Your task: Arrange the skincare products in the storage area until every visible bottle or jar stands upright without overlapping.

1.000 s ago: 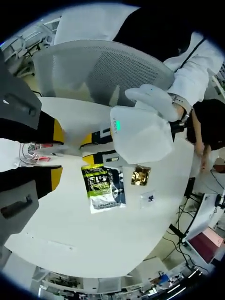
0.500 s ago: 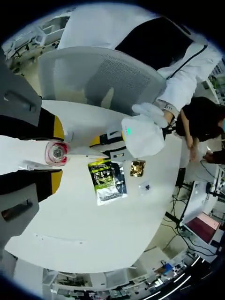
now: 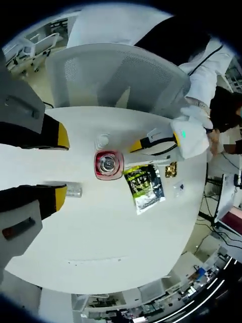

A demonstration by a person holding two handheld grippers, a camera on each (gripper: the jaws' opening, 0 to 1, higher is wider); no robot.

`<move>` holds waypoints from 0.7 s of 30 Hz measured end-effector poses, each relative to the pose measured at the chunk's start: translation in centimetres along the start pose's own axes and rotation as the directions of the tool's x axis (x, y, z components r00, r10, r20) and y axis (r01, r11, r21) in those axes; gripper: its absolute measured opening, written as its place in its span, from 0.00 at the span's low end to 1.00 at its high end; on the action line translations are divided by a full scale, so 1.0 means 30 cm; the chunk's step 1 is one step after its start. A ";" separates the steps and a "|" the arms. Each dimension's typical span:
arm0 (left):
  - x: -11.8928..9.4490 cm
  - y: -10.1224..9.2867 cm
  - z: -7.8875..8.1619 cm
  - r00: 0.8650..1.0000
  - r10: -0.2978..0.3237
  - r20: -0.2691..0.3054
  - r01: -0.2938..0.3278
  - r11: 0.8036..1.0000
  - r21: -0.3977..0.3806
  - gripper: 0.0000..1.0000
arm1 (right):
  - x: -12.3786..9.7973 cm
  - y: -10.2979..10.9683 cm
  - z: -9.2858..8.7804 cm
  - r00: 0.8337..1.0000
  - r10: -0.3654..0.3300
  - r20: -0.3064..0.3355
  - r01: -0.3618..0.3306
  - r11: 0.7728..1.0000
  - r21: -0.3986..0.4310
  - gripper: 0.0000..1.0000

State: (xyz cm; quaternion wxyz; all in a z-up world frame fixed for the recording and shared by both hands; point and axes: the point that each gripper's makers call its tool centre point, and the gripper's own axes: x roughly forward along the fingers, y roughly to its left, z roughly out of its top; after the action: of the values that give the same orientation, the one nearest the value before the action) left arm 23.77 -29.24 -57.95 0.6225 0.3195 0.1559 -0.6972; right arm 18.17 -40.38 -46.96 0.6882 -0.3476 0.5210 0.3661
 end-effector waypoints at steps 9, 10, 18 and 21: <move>-0.039 0.014 -0.007 1.000 0.014 -0.022 -0.014 1.000 -0.005 0.14 | 0.077 -0.031 -0.052 1.000 -0.011 0.028 0.009 0.997 0.071 0.19; -0.041 0.012 -0.013 0.999 0.011 -0.032 -0.011 1.000 -0.005 0.14 | 0.084 -0.038 -0.059 1.000 -0.021 0.023 0.019 0.997 0.075 0.20; -0.063 0.024 -0.041 0.997 0.020 -0.072 -0.020 1.000 0.004 0.18 | 0.143 -0.083 -0.134 0.999 -0.036 0.005 0.035 0.991 0.129 0.25; -0.068 0.034 -0.058 0.996 0.024 -0.085 -0.025 1.000 -0.015 0.20 | 0.153 -0.065 -0.140 0.999 -0.046 0.005 0.045 0.988 0.147 0.27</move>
State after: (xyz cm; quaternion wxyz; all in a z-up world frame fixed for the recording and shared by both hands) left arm 25.23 -26.79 -57.76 0.6264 0.3456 0.1840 -0.6740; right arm 18.78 -44.29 -52.15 0.7223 -0.3062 0.5355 0.3125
